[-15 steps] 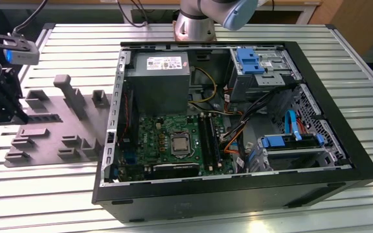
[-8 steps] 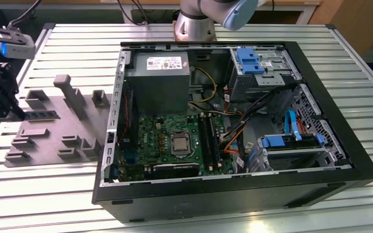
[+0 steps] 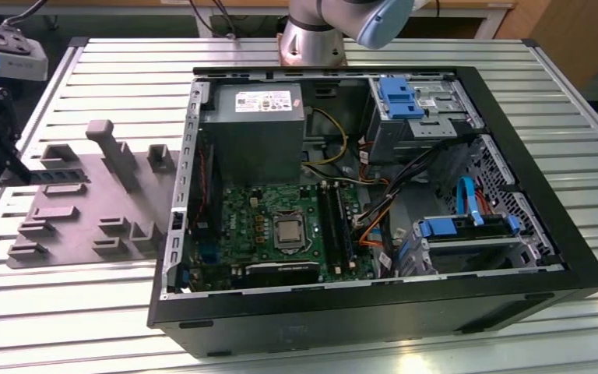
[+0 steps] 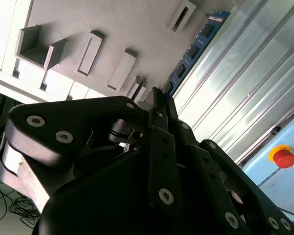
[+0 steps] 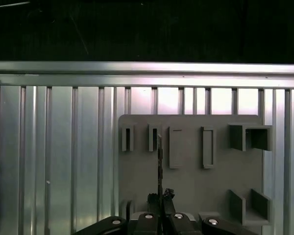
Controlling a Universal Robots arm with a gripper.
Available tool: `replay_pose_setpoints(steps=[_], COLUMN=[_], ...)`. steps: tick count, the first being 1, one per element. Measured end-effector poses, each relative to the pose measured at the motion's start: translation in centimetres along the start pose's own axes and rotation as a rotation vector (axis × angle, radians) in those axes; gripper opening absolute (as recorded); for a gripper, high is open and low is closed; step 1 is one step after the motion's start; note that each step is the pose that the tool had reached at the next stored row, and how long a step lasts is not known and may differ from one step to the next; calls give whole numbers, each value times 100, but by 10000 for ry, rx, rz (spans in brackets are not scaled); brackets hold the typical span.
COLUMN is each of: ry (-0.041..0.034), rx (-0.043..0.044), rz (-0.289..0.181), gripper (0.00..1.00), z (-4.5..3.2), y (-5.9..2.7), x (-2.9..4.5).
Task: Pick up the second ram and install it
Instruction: 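Pick up the second ram and move it above second insertion slot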
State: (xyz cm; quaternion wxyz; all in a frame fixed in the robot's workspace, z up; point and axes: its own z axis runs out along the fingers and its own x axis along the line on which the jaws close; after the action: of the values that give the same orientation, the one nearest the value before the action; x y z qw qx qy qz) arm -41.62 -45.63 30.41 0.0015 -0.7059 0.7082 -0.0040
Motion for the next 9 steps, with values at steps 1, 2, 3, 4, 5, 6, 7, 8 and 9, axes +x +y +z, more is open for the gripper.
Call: replay_pose_setpoints(steps=[1,2,3,4,5,6,7,8,9], ry=[0,-1,-1,-1,0,-1,0,0,-1], rx=[0,1,1,1,1,0,1,0,1], rz=[0,0,0,0,0,0,0,0,0], gripper=[14,14,14,14,14,14,14,14,14], z=[-22,-41,-61,-81,-100,-119,-137,-155,-174], y=[0,0,0,-1,-1,-1,-1,-1,-1], x=[0,0,0,0,0,0,0,0,0])
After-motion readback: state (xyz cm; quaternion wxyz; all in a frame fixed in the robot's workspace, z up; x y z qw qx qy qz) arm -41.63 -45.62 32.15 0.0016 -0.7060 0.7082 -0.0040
